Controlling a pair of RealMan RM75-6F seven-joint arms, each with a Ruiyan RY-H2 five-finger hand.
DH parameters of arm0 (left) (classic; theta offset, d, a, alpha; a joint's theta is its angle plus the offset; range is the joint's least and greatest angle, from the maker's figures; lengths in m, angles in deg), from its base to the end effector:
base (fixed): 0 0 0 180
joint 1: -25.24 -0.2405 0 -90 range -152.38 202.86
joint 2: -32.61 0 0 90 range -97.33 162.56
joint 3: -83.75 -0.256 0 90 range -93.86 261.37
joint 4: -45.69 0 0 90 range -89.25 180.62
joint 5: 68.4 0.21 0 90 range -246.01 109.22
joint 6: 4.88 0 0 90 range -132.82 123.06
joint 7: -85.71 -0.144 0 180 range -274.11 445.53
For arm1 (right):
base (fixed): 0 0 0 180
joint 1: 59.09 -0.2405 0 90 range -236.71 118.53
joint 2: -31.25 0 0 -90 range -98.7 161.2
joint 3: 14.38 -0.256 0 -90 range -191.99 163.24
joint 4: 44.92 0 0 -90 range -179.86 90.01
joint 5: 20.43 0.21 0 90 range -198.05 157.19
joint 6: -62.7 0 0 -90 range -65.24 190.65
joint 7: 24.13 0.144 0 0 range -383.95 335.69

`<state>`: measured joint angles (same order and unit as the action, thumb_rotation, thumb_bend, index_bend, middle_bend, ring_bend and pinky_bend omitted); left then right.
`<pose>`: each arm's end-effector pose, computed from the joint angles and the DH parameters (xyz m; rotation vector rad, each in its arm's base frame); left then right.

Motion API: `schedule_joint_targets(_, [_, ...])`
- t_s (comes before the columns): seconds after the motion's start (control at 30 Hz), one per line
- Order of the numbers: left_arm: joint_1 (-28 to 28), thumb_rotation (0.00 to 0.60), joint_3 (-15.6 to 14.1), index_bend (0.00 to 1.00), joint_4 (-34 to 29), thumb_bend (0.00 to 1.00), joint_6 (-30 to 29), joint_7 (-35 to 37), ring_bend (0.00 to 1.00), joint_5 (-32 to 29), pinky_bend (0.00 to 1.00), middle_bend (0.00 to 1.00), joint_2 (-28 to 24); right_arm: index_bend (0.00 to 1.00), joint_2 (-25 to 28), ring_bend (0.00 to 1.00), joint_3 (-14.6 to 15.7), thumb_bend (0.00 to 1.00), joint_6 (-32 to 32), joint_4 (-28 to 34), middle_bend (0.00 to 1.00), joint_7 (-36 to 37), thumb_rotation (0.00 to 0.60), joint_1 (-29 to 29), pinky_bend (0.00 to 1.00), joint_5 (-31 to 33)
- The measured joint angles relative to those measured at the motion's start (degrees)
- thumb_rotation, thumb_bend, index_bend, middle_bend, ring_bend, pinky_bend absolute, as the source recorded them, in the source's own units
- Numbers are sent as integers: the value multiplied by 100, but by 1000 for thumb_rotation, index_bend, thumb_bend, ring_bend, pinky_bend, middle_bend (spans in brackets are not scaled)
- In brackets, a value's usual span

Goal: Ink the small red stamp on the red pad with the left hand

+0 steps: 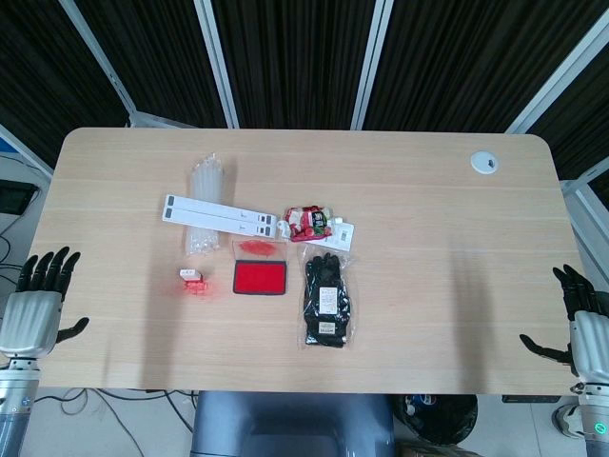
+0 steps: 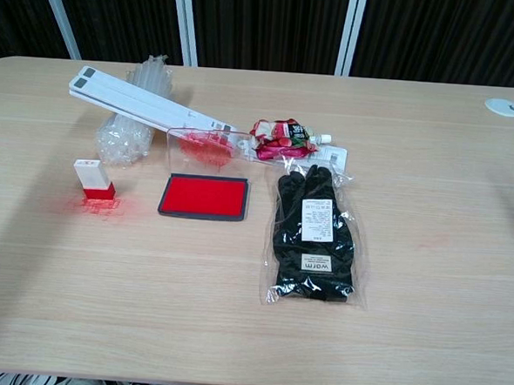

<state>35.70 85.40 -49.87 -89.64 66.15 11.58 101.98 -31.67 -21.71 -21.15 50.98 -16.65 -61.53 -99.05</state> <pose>-0.2881 0.2033 0.1256 -1.4489 -0.7680 -0.7559 -0.3193 -0.1819 0.1746 1.1574 -1.0616 0.9899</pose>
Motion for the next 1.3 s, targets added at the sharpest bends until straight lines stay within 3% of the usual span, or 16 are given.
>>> schedule_joint_targets(0.6, [245, 600, 162, 1, -136, 92, 434, -501, 8, -213, 124, 7, 53, 0, -5, 0, -31, 95, 120, 29, 0, 14, 600, -21, 204, 164])
schedule_joint_targets(1.0, [1082, 600, 637, 246, -92, 201, 1418, -1628, 246, -1162, 380, 240, 691, 0, 21, 0, -51, 97, 202, 55, 0, 85, 600, -43, 204, 226])
schedule_joint_targets(1.13, [1414, 600, 775, 301, 126, 225, 1709, -1983, 291, -1472, 404, 328, 1022, 0, 24, 0, -63, 97, 197, 60, 0, 101, 600, -44, 204, 236])
schedule_joint_targets(1.3, [1808, 600, 913, 334, 497, 258, 2044, -2318, 304, -1795, 404, 355, 1420, 0, 25, 0, -77, 98, 198, 69, 0, 115, 600, -46, 204, 253])
